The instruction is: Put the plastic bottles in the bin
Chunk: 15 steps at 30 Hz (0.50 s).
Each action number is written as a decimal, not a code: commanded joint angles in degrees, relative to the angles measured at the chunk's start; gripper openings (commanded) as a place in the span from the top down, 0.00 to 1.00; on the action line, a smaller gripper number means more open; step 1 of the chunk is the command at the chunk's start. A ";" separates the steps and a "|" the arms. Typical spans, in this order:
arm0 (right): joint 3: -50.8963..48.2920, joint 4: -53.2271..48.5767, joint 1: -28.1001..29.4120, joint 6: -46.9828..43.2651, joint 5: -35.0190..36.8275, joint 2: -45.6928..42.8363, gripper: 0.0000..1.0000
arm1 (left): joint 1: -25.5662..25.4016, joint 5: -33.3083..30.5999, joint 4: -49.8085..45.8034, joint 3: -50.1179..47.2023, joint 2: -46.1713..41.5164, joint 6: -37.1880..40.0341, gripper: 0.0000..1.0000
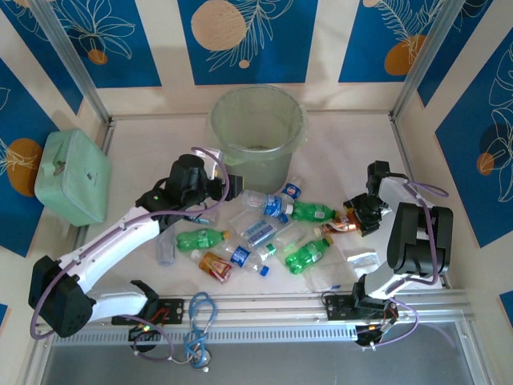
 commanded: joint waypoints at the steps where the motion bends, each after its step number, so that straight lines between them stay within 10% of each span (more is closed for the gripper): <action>1: 0.19 -1.38 -0.02 -0.91 1.23 -0.58 0.31 | -0.51 0.60 0.20 -0.03 -1.27 -0.95 0.18; 15: 8.32 -6.92 3.47 -5.53 3.80 -11.88 0.39 | -0.38 -0.26 -6.21 9.74 0.69 -1.75 0.17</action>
